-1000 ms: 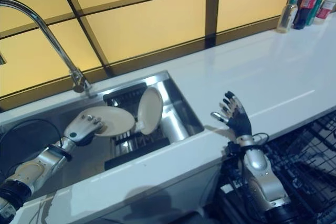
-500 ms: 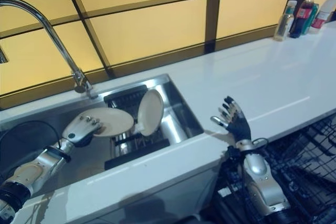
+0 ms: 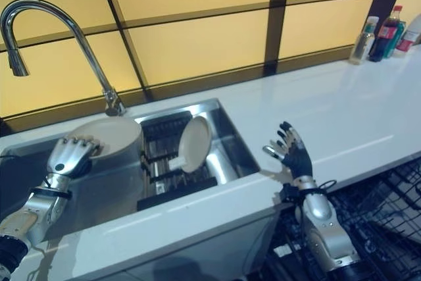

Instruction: Pick up plates and place into dishwasher.

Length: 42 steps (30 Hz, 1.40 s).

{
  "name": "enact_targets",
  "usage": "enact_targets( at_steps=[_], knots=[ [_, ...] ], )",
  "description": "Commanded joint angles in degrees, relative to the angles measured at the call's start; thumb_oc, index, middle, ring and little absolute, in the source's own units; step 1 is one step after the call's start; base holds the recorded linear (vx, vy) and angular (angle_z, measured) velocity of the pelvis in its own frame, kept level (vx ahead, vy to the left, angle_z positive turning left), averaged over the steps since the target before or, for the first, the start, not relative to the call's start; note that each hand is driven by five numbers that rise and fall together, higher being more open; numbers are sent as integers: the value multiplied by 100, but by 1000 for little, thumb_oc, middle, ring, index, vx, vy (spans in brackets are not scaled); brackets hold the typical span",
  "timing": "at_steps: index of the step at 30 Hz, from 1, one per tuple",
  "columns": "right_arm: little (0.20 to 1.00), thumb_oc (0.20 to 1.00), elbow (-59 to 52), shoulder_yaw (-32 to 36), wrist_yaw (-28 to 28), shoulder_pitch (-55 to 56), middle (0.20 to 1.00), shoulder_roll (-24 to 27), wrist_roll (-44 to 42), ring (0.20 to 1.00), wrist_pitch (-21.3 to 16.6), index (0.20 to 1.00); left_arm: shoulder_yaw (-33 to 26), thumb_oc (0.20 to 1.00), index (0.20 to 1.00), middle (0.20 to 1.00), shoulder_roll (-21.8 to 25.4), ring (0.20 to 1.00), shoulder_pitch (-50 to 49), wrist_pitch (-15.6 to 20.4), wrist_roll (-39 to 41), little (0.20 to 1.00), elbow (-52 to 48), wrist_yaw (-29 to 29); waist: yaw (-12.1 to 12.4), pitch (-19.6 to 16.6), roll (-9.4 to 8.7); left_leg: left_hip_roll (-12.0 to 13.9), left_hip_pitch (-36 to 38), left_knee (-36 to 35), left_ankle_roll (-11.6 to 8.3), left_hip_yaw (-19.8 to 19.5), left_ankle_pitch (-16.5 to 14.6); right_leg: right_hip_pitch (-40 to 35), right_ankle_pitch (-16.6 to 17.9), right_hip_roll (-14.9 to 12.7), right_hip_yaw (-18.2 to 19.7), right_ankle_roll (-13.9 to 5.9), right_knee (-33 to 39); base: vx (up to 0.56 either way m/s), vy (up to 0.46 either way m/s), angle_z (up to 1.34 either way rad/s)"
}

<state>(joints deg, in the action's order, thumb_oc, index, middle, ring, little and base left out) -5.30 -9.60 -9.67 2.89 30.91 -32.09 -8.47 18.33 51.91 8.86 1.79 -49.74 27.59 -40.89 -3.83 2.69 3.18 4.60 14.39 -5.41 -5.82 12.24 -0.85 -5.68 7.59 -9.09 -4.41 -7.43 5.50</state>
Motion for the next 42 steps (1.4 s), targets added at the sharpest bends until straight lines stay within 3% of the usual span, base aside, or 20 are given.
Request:
enact_targets(
  at_steps=[1, 3, 10, 12, 19, 25, 32, 42],
  knots=[
    [1000, 1000, -47, 238, 33, -119, 1000, -39, 174, 1000, -389, 1000, -661, 200, 200, 200, 79, 200, 318, -121, 513, 200, 69, -289, 14, 6, -12, -461, -374, 41, 529, -79, -333, -158, -755, 145, -614, -62, -76, 0, 0, 0],
    [1000, 1000, -76, 280, 48, -106, 1000, -38, 174, 1000, -391, 1000, -759, 200, 200, 200, 79, 200, 284, 3, 780, 200, 66, -264, 18, -8, -13, -456, -379, 41, 519, -85, -330, -163, -762, 146, -625, -59, -76, 0, 0, 0],
    [1000, 1000, -295, 312, 57, -231, 1000, -80, 338, 1000, -528, 1000, -1149, 200, 200, 200, -306, 200, 191, 963, 1881, 200, -387, -176, 97, -28, -65, -452, -375, 41, 523, -133, -362, -172, -785, 188, -625, -36, -66, 0, 0, 0],
    [1000, 1000, -391, 304, 33, -327, 1000, -125, 432, 1000, -543, 1000, -1274, 200, 200, 200, -560, 200, 184, 1285, 2229, 200, -745, 214, 154, -39, -92, -452, -370, 41, 530, -161, -385, -174, -795, 200, -619, -29, -63, 0, 0, 0],
    [1000, 1000, -758, 379, 80, -553, 1000, -140, 625, 1000, -563, 1000, -1320, 200, 200, 200, -1054, 200, 132, 1788, 3313, 200, -2048, 1969, 308, -62, -155, -433, -351, 41, 547, -240, -432, -226, -835, 225, -657, -24, -57, -14, -14, 2],
    [1000, 1000, -974, 345, 191, -908, 1000, -43, 842, 1000, -544, 1000, -1079, 200, 200, 200, -1263, 200, 272, 1844, 4392, 200, -2958, 3443, 405, -50, -180, -432, -360, 41, 555, -327, -443, -245, -828, 255, -671, -16, -57, -16, -10, 1],
    [1000, 1000, -1058, 241, 478, -1222, 1000, 178, 965, 1000, -405, 1000, -884, 200, 200, 200, -1279, 200, 463, 1587, 5420, 200, -3485, 4933, 457, -74, -191, -442, -354, 41, 562, -384, -454, -266, -829, 262, -680, -6, -50, 0, 0, 0],
    [1000, 1000, -1102, 132, 823, -1471, 1000, 491, 990, 1000, -157, 1000, -789, 200, 200, 200, -903, 200, 773, 1511, 5587, 200, -3634, 5456, 470, -128, -193, -477, -368, 41, 589, -412, -453, -266, -825, 234, -667, -27, -50, 0, 0, 0]
  ],
)
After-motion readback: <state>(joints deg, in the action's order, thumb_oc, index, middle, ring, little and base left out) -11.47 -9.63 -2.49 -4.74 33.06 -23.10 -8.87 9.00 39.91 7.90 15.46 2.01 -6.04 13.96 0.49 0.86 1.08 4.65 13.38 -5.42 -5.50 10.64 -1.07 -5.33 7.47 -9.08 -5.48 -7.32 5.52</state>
